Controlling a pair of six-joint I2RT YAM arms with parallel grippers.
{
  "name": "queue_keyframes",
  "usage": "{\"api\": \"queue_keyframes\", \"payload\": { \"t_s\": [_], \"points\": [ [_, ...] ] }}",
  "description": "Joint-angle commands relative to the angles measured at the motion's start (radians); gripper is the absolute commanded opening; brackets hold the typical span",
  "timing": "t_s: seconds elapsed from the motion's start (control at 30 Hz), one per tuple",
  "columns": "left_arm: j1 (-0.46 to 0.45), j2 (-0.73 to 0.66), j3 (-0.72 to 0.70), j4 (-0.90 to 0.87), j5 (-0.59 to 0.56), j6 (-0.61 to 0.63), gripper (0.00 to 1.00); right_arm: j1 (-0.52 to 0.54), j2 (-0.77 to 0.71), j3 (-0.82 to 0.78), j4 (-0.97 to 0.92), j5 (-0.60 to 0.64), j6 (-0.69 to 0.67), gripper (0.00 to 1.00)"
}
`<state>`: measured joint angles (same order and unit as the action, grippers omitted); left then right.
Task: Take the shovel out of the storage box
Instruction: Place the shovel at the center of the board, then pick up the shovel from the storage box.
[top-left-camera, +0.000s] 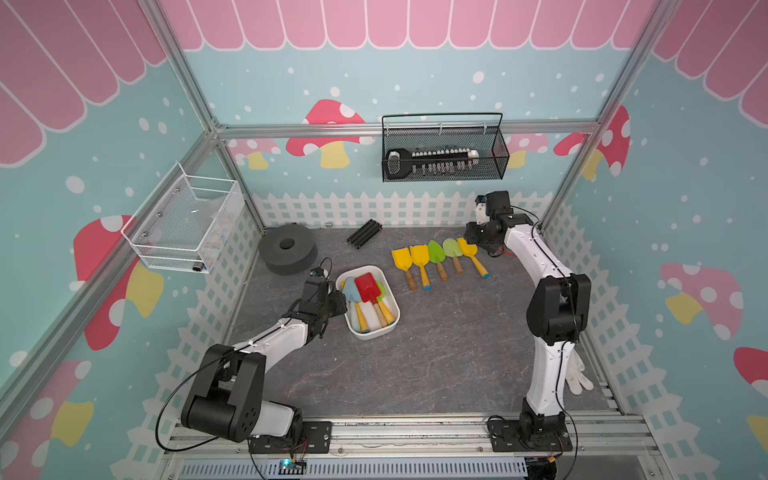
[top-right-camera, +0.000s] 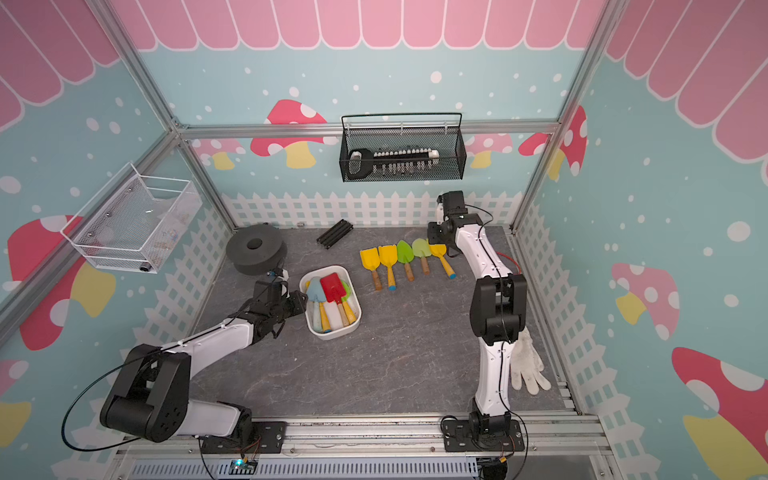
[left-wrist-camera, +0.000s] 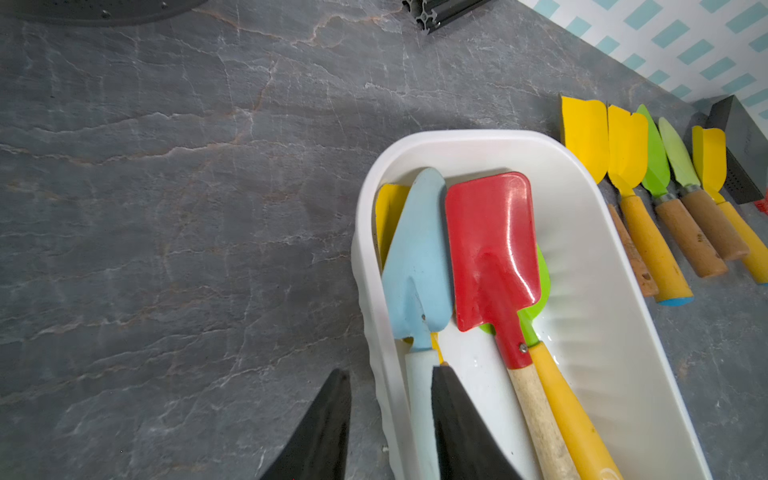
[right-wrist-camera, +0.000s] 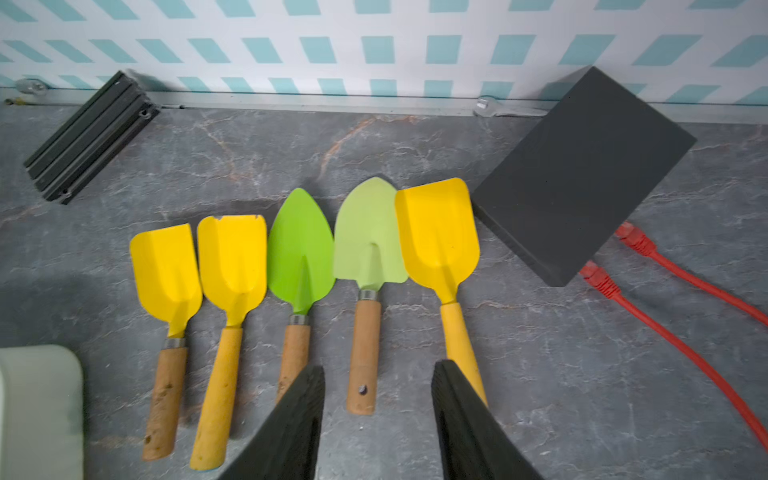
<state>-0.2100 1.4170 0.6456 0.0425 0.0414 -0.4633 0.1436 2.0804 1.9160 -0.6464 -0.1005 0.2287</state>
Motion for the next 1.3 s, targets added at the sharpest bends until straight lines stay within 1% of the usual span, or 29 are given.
{"api": "queue_keyframes", "payload": {
  "t_s": [0.0, 0.1, 0.23, 0.4, 0.5, 0.63, 0.8, 0.97, 1.03, 1.13, 1.27],
  "points": [
    [0.0, -0.016, -0.011, 0.01, -0.003, 0.017, 0.37, 0.057, -0.046, -0.073, 0.0, -0.044, -0.004, 0.49],
    [0.0, -0.015, -0.012, 0.012, -0.001, 0.014, 0.37, 0.11, -0.076, -0.103, -0.017, -0.07, -0.015, 0.53],
    [0.0, -0.021, -0.013, 0.01, 0.004, 0.012, 0.38, 0.186, -0.107, -0.13, -0.049, -0.092, -0.036, 0.53],
    [0.0, -0.029, -0.015, 0.01, 0.002, 0.012, 0.37, 0.262, -0.12, -0.136, -0.085, -0.158, -0.038, 0.53],
    [0.0, -0.03, -0.015, 0.008, 0.003, 0.012, 0.37, 0.306, -0.118, -0.131, -0.102, -0.191, -0.039, 0.54],
    [-0.001, -0.03, -0.015, 0.008, 0.006, 0.01, 0.38, 0.362, -0.107, -0.118, -0.118, -0.272, -0.07, 0.57],
    [-0.001, -0.028, -0.015, 0.011, 0.009, 0.009, 0.38, 0.433, -0.083, -0.094, -0.147, -0.281, -0.104, 0.58],
    [-0.001, -0.03, -0.017, 0.014, 0.015, 0.008, 0.38, 0.491, -0.053, -0.061, -0.167, -0.265, -0.094, 0.58],
    [-0.001, -0.03, -0.021, 0.021, 0.012, 0.008, 0.38, 0.513, -0.039, -0.051, -0.169, -0.243, -0.079, 0.55],
    [0.0, -0.022, -0.022, 0.032, 0.019, 0.005, 0.38, 0.549, -0.019, -0.032, -0.18, -0.163, -0.056, 0.54],
    [-0.002, -0.006, -0.009, 0.029, 0.046, -0.003, 0.38, 0.607, 0.015, -0.002, -0.2, -0.021, -0.007, 0.53]
  ]
}}
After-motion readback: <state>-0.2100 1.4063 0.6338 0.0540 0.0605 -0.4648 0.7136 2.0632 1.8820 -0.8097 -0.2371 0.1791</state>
